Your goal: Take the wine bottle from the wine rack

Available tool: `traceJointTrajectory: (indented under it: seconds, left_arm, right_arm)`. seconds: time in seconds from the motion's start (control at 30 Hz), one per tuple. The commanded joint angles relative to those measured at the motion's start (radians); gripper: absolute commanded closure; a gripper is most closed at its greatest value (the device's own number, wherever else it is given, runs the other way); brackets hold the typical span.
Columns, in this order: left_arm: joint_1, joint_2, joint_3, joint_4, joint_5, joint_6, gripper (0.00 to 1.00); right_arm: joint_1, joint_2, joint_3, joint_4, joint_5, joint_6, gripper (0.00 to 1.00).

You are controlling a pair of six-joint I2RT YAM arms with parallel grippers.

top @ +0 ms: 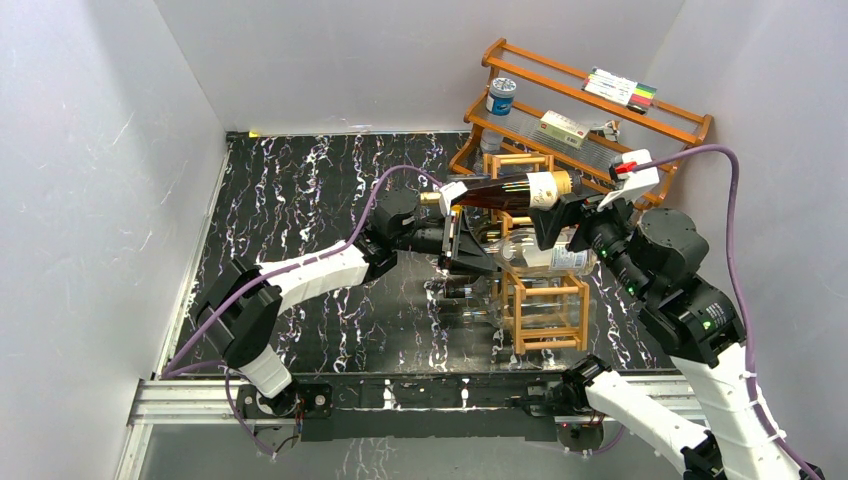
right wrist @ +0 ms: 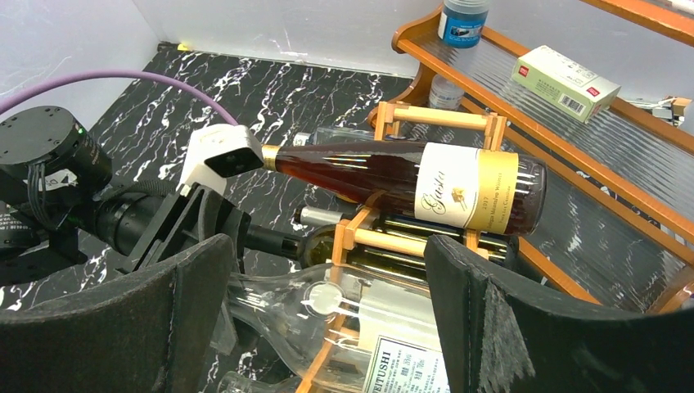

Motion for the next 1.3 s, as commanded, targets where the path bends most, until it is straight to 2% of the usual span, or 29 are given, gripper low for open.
traceJointTrajectory:
  seconds: [0.0,0.2,0.67,1.27]
  left_arm:
    - [0.001,-0.095,0.031,0.248,0.044,-0.062,1.0]
    - [0.001,-0.095,0.028,0.323,0.041,-0.113,1.0]
    - [0.006,-0.107,0.058,0.353,0.044,-0.138,1.0]
    - [0.066,-0.123,0.153,0.354,0.049,-0.213,1.0]
  right_arm:
    - [0.007,0.001,-0.005,0.073,-0.004,0.006,0.02]
    - [0.006,0.006,0.002,0.076,-0.006,0.006,0.02]
    - [0.007,0.016,0.02,0.082,-0.01,0.005,0.02]
    - [0.006,0.061,0.162,0.115,-0.014,0.044,0.02]
